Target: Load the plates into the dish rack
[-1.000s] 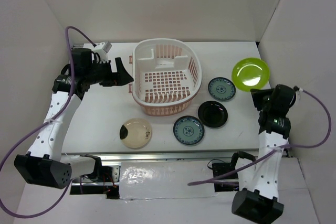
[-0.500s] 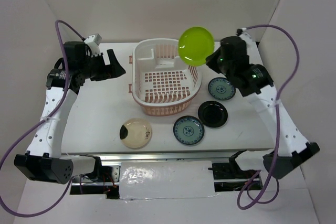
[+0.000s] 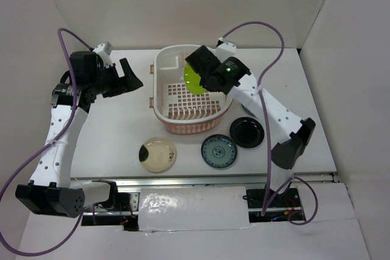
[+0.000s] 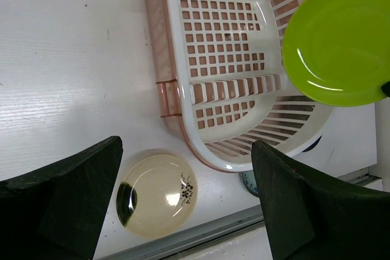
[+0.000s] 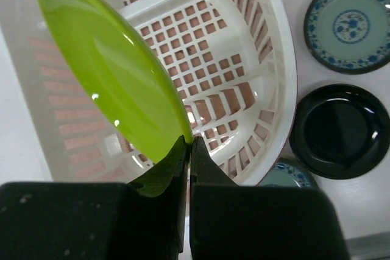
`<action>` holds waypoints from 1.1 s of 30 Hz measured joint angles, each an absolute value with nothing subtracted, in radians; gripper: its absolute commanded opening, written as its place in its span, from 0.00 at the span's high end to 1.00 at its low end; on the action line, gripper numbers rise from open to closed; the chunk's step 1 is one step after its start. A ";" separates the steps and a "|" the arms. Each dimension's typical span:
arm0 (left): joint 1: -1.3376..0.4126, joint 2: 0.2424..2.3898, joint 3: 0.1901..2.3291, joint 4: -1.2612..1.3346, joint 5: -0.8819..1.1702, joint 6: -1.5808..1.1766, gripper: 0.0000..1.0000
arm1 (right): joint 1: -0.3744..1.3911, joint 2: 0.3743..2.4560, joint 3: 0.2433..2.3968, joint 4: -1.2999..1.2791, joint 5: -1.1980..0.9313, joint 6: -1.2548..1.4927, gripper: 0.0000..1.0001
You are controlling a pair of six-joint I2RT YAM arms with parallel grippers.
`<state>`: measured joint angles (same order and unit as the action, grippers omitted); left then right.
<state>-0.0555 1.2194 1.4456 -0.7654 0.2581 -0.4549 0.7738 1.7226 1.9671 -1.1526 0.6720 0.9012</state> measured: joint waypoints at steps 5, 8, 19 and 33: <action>-0.054 1.219 1.446 -0.767 0.258 -0.460 0.01 | 0.840 1.871 2.111 -1.258 0.751 0.978 1.00; -0.054 1.219 1.446 -0.768 0.258 -0.471 0.01 | 0.867 1.919 2.115 -1.293 0.775 1.020 1.00; -0.054 1.219 1.442 -0.770 0.258 -0.475 0.01 | 0.892 2.011 2.114 -1.324 0.811 1.086 1.00; -0.054 1.219 1.430 -0.771 0.264 -0.475 0.01 | 0.908 2.083 2.098 -1.328 0.813 1.123 1.00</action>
<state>-0.0536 1.2194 1.4303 -0.7708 0.2638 -0.4747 0.9077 2.0830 2.0979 -1.3277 0.8127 1.1233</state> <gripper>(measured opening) 0.993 0.022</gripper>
